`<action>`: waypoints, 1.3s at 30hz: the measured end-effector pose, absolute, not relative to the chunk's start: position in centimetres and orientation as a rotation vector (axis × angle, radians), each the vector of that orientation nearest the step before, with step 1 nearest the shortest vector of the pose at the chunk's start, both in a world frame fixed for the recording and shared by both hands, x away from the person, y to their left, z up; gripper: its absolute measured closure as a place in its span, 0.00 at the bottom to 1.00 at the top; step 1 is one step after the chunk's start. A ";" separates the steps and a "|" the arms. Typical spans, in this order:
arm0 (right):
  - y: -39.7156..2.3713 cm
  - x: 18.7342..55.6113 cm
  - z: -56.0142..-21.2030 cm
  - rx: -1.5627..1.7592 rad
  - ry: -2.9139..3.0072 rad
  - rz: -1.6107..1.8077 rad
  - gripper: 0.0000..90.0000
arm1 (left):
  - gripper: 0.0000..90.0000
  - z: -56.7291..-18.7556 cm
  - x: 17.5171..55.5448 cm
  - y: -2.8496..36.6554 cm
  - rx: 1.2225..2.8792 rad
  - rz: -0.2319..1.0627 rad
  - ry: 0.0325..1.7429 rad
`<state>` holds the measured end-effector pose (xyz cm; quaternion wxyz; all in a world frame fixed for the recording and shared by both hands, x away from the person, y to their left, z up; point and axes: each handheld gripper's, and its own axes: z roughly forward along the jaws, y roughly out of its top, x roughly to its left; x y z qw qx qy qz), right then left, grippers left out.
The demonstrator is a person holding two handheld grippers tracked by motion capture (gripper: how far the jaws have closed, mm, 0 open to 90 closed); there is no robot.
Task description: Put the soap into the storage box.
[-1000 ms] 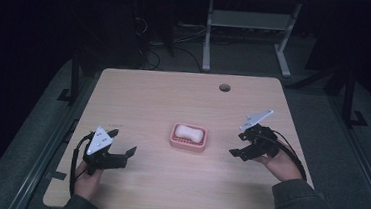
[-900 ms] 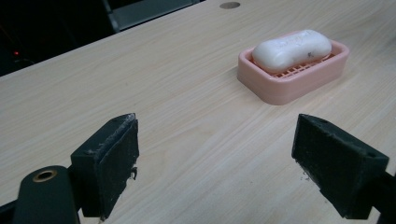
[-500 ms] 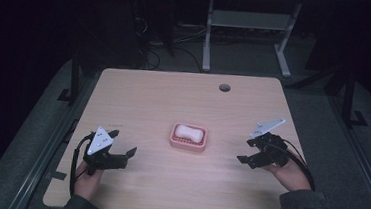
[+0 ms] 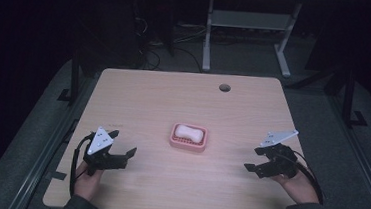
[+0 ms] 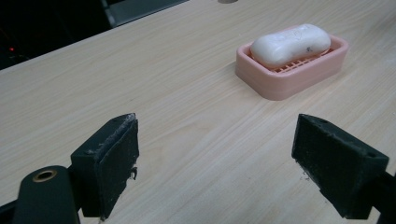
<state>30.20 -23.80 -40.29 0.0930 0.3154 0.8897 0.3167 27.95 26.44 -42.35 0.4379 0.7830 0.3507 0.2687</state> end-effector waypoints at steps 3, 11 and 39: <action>-24.1 29.7 -40.4 0.935 2.634 0.932 0.33 | 0.16 -42.4 27.9 26.3 1.950 0.669 0.867; -25.7 28.1 -41.9 0.980 2.617 0.958 0.33 | 0.16 -42.6 27.9 25.9 1.978 0.660 0.846; -28.5 23.2 -44.3 1.079 2.478 1.050 0.30 | 0.16 -42.7 28.1 25.9 1.993 0.633 0.834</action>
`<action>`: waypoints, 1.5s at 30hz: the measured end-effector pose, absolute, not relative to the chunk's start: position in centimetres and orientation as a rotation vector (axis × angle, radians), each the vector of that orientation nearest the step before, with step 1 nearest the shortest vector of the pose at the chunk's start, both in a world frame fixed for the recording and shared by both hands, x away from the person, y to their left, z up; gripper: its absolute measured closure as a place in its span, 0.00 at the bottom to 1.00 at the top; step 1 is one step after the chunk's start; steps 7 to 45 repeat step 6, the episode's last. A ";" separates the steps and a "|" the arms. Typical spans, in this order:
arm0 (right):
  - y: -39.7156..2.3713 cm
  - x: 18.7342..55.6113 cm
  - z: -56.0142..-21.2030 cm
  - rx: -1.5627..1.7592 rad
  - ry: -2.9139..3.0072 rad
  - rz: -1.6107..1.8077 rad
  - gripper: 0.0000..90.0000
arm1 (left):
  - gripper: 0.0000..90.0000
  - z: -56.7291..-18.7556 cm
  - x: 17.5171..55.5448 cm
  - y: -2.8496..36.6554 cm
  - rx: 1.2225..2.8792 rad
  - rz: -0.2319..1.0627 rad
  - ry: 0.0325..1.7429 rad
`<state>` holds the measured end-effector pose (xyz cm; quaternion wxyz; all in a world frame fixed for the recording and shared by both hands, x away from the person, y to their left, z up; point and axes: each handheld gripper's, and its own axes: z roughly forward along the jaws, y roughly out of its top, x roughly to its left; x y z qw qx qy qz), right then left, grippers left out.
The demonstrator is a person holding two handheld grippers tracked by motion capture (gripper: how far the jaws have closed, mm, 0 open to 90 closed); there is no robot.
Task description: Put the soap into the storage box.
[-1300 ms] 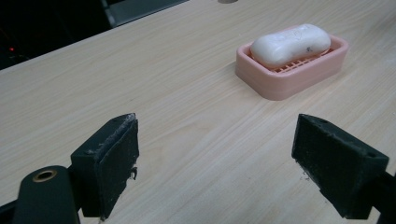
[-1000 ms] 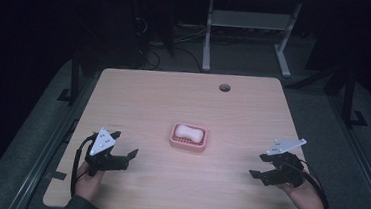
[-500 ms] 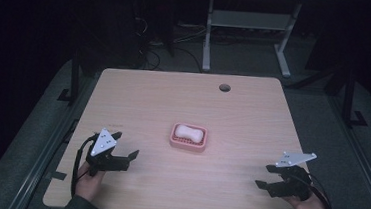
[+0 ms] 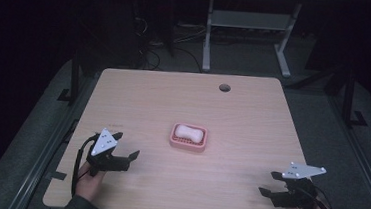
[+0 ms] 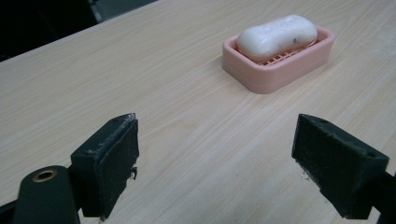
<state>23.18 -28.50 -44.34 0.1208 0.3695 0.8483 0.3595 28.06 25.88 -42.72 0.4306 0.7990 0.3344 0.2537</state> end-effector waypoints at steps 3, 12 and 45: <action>-28.8 22.9 -44.4 1.087 2.464 1.065 0.30 | 0.16 -42.7 28.1 25.9 1.996 0.632 0.831; -28.9 22.6 -44.6 1.100 2.444 1.090 0.29 | 0.16 -42.7 28.0 25.7 1.990 0.638 0.827; -28.9 22.6 -44.6 1.100 2.444 1.090 0.29 | 0.16 -42.7 28.0 25.7 1.990 0.638 0.827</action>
